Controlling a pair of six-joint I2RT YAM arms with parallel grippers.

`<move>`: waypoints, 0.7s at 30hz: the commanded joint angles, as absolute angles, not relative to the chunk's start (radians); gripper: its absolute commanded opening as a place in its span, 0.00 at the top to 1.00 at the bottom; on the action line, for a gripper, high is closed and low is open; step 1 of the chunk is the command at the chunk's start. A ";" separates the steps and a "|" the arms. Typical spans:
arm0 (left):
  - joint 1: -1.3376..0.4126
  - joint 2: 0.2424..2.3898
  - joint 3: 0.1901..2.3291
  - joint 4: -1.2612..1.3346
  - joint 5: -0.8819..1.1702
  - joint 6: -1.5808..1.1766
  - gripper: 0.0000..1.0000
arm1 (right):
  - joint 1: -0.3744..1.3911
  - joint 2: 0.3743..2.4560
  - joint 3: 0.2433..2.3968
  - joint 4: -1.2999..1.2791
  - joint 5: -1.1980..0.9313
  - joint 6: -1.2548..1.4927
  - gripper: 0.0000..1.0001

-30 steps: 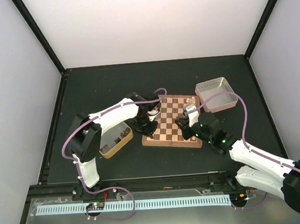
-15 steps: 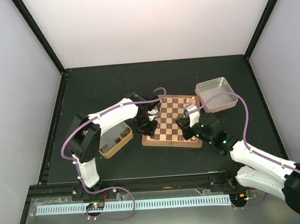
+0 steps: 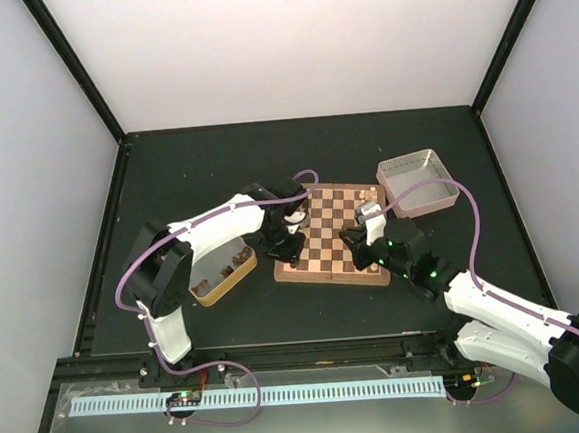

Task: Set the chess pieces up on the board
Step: Pick up the chess piece from the chessboard.

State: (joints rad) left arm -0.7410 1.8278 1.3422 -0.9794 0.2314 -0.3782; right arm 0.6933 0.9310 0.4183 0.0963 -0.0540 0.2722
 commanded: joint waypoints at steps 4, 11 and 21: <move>-0.747 1.857 1.346 -0.958 0.233 -0.389 0.75 | 0.690 0.917 0.411 0.100 -0.033 0.283 0.97; -0.747 1.873 1.340 -0.954 0.233 -0.388 0.77 | 0.689 0.919 0.409 0.098 -0.033 0.284 0.97; -0.747 1.882 1.395 -0.930 0.174 -0.401 0.93 | 0.690 0.918 0.402 0.103 -0.034 0.286 0.97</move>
